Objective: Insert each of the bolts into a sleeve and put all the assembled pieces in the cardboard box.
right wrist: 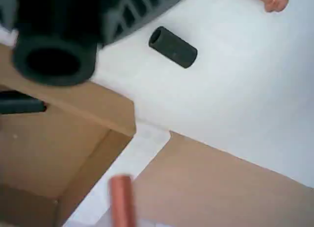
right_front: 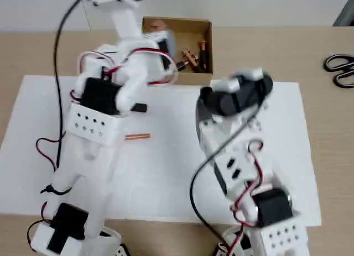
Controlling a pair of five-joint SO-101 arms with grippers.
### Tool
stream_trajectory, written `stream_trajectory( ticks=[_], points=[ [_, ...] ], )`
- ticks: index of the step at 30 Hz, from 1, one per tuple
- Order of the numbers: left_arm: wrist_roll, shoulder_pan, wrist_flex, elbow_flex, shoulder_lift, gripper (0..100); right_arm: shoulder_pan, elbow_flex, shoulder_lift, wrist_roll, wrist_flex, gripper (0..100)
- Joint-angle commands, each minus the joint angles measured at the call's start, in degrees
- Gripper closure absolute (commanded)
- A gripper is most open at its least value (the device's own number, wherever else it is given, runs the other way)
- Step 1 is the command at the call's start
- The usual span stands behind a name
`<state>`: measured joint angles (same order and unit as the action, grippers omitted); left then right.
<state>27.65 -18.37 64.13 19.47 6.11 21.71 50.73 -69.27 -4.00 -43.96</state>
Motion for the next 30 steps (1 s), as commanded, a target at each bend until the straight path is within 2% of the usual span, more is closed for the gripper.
stream_trajectory(
  ticks=[1, 7, 12, 18, 21, 30],
  points=[
    [0.26, -3.96, 1.76, 6.99, 3.43, 99, -0.84, 8.26, -7.87, -0.53, 3.47, 99.7],
    [0.18, -8.18, 8.53, 13.76, 3.34, 99, -5.85, 15.30, -12.53, -0.53, 7.08, 99.7],
    [0.26, -8.79, 13.01, 14.11, 3.16, 99, -6.11, 21.10, -13.14, -0.44, 12.79, 99.7],
    [1.49, -11.52, 12.84, 12.35, 2.81, 99, -3.03, 22.42, -12.97, 4.75, 16.13, 99.7],
    [1.41, -11.69, 9.41, 8.40, 3.34, 99, -1.10, 22.33, -13.14, 6.95, 18.33, 99.7],
    [1.41, -11.78, 7.38, 6.99, 3.34, 99, -1.19, 22.24, -13.14, 7.21, 22.55, 99.7]
  ],
)
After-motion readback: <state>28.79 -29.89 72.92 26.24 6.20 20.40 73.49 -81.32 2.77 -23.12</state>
